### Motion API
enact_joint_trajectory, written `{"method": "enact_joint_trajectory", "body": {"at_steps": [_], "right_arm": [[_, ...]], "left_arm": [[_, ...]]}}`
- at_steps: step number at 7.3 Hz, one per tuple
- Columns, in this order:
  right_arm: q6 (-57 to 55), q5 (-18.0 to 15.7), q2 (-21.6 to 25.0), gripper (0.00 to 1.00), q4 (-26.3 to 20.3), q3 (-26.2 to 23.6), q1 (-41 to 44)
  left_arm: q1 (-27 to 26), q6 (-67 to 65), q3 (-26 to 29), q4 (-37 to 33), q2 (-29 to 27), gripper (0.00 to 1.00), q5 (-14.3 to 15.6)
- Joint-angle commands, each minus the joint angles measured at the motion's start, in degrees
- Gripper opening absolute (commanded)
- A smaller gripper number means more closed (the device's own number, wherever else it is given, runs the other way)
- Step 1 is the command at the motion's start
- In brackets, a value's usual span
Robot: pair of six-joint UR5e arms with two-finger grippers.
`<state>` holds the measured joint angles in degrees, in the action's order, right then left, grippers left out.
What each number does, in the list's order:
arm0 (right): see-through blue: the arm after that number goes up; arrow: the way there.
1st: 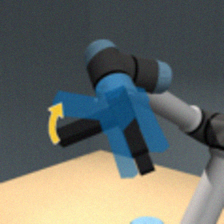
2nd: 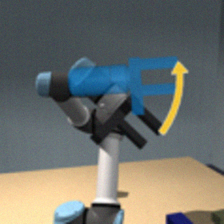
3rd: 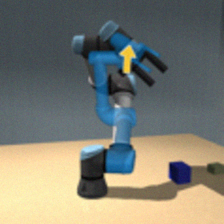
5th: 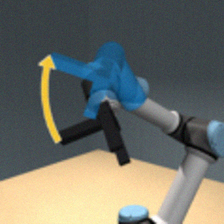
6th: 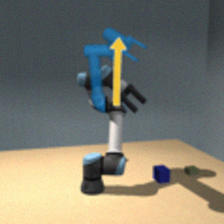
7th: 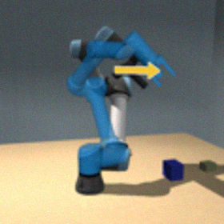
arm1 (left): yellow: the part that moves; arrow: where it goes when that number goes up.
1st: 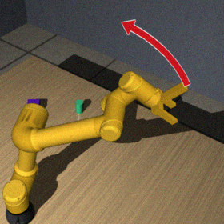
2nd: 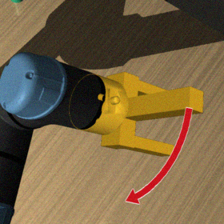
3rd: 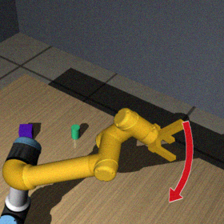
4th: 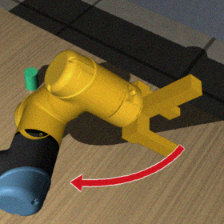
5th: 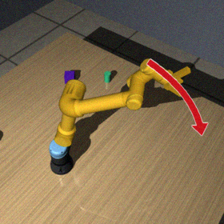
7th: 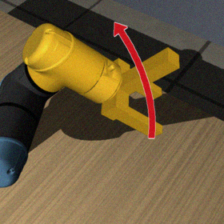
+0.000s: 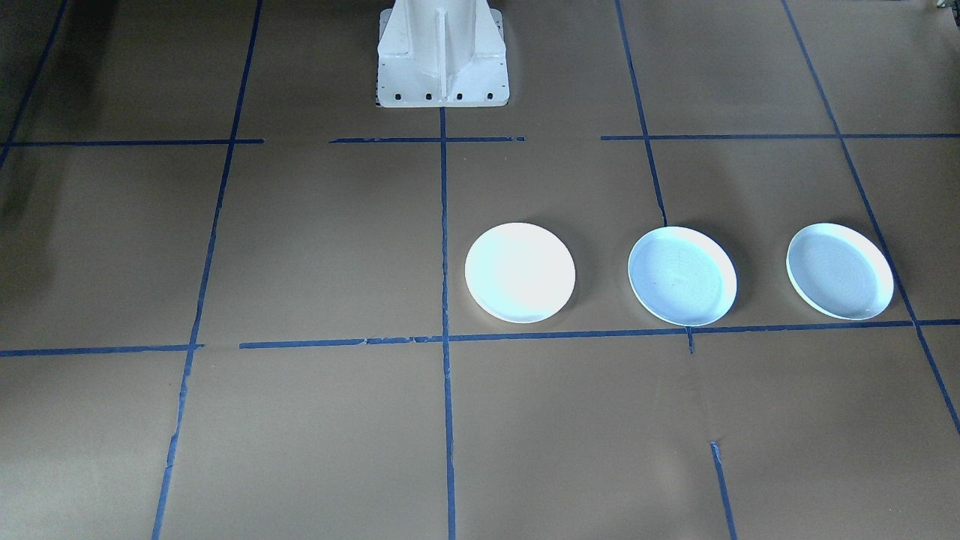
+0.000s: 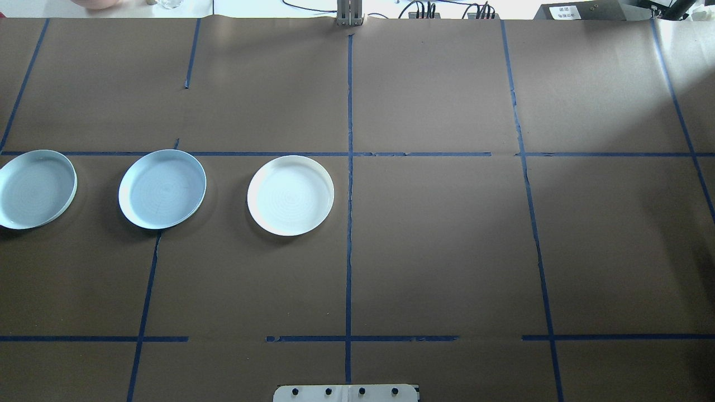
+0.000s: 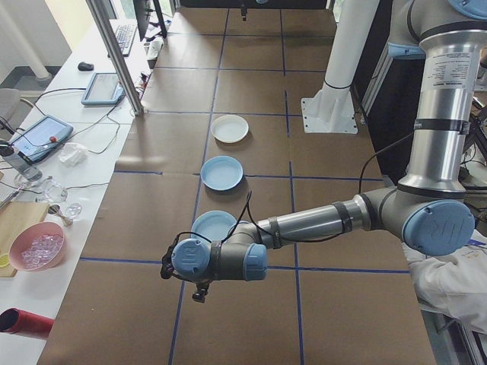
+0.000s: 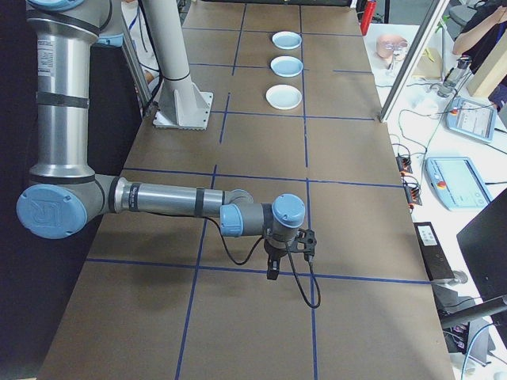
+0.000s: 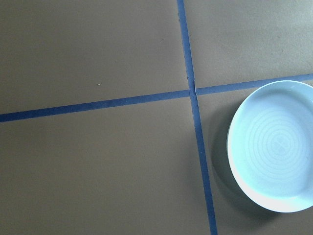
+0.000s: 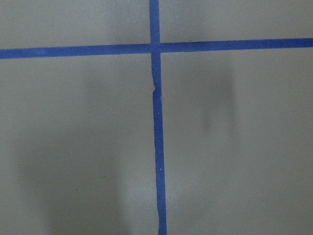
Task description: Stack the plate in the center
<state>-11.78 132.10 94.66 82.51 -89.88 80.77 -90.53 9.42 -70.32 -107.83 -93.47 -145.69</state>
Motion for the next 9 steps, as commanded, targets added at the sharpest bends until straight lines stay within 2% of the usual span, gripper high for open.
{"method": "enact_joint_trajectory", "body": {"at_steps": [1, 3, 5, 9], "right_arm": [[0.0, 0.0, 0.0, 1.00, -0.1, 0.0, 0.0], [0.0, 0.0, 0.0, 1.00, -0.1, 0.0, 0.0], [0.0, 0.0, 0.0, 1.00, 0.0, 0.0, 0.0], [0.0, 0.0, 0.0, 1.00, 0.0, 0.0, 0.0]], "left_arm": [[4.9, -7.9, 2.5, -3.4, -2.9, 1.00, -1.2], [9.0, -12.3, 3.9, -6.3, -3.6, 1.00, -1.1], [10.2, -16.8, 6.4, -10.9, -3.6, 1.00, -1.1], [12.3, -20.8, 7.3, -12.5, -5.0, 1.00, -1.0]]}}
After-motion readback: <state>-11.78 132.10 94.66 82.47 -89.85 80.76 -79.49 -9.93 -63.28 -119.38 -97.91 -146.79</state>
